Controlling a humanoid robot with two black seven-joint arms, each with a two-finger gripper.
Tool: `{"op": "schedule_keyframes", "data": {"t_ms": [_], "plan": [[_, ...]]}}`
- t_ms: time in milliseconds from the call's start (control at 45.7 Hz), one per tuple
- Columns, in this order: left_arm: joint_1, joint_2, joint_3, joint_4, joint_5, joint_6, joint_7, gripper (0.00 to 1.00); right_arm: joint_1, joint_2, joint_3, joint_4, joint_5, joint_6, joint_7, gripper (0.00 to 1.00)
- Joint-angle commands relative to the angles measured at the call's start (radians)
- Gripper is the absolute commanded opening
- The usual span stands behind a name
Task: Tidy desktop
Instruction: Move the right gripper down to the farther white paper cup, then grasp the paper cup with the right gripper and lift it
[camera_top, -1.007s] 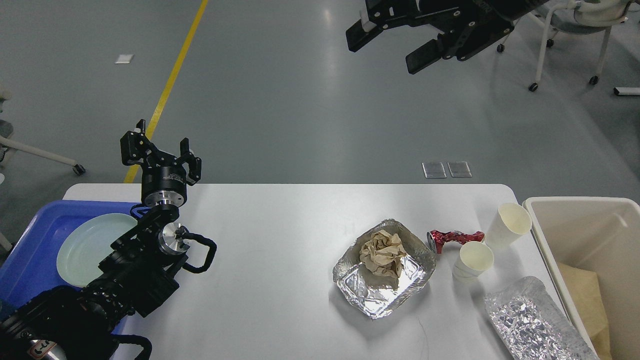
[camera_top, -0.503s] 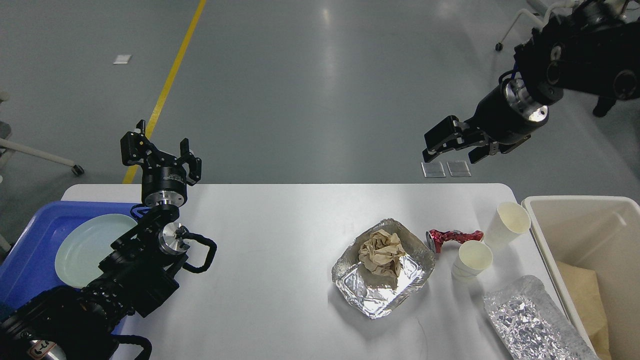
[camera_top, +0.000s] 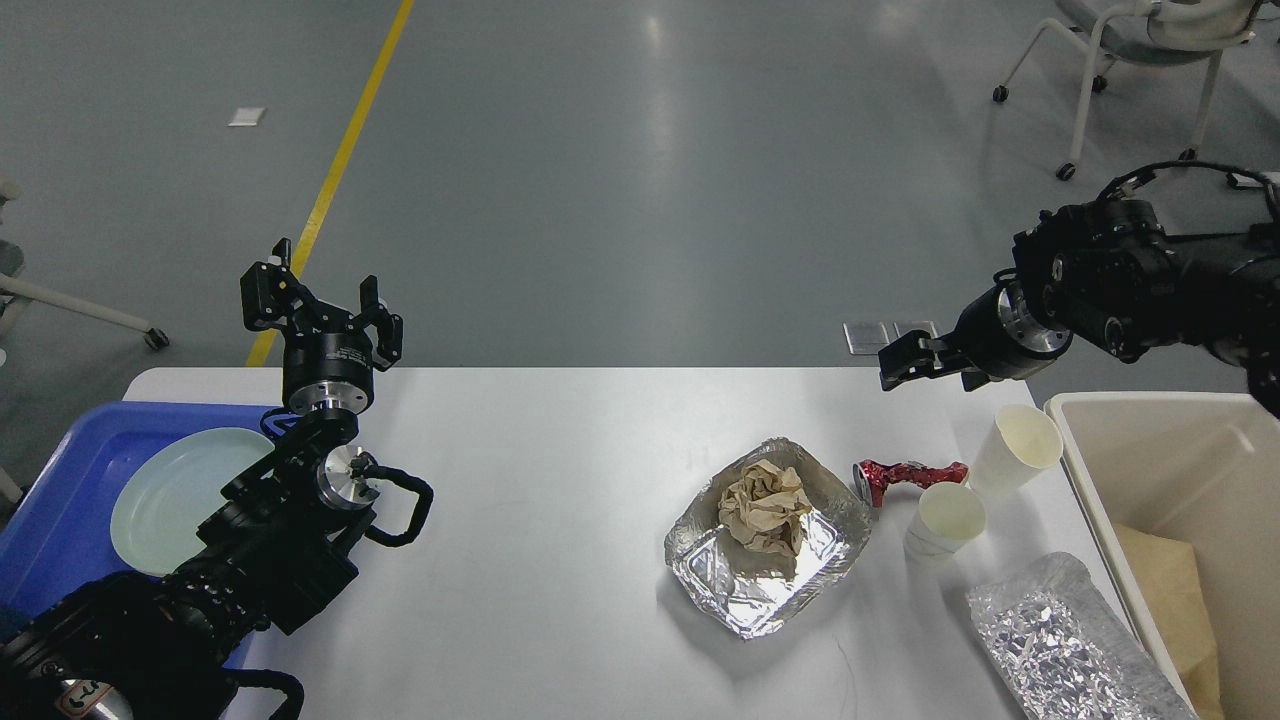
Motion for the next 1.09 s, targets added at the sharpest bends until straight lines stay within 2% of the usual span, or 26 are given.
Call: {"op": "schedule_keyframes", "data": {"t_ms": [0, 88, 284, 416, 810, 897, 985, 1072], "plan": [[-0.001, 0.000, 0.000, 0.000, 0.000, 0.000, 0.000, 1.00, -0.077, 0.009, -0.003, -0.102, 0.001, 0.003, -0.033, 0.98], [0.001, 0.000, 0.000, 0.000, 0.000, 0.000, 0.000, 1.00, -0.110, 0.015, -0.021, -0.143, 0.002, 0.006, -0.065, 0.98], [0.001, 0.000, 0.000, 0.000, 0.000, 0.000, 0.000, 1.00, -0.147, 0.016, -0.040, -0.151, 0.005, 0.006, -0.076, 0.95], [0.001, 0.000, 0.000, 0.000, 0.000, 0.000, 0.000, 1.00, -0.178, 0.015, -0.040, -0.165, 0.012, 0.006, -0.090, 0.86], [-0.001, 0.000, 0.000, 0.000, 0.000, 0.000, 0.000, 1.00, -0.278, 0.030, -0.038, -0.234, 0.014, -0.007, -0.119, 0.36], [-0.001, 0.000, 0.000, 0.000, 0.000, 0.000, 0.000, 1.00, -0.281, 0.030, -0.038, -0.234, 0.014, -0.017, -0.121, 0.21], [0.001, 0.000, 0.000, 0.000, 0.000, 0.000, 0.000, 1.00, -0.281, 0.032, -0.038, -0.234, 0.014, -0.020, -0.121, 0.00], [0.001, 0.000, 0.000, 0.000, 0.000, 0.000, 0.000, 1.00, -0.278, 0.032, -0.037, -0.234, 0.014, -0.021, -0.121, 0.00]]}}
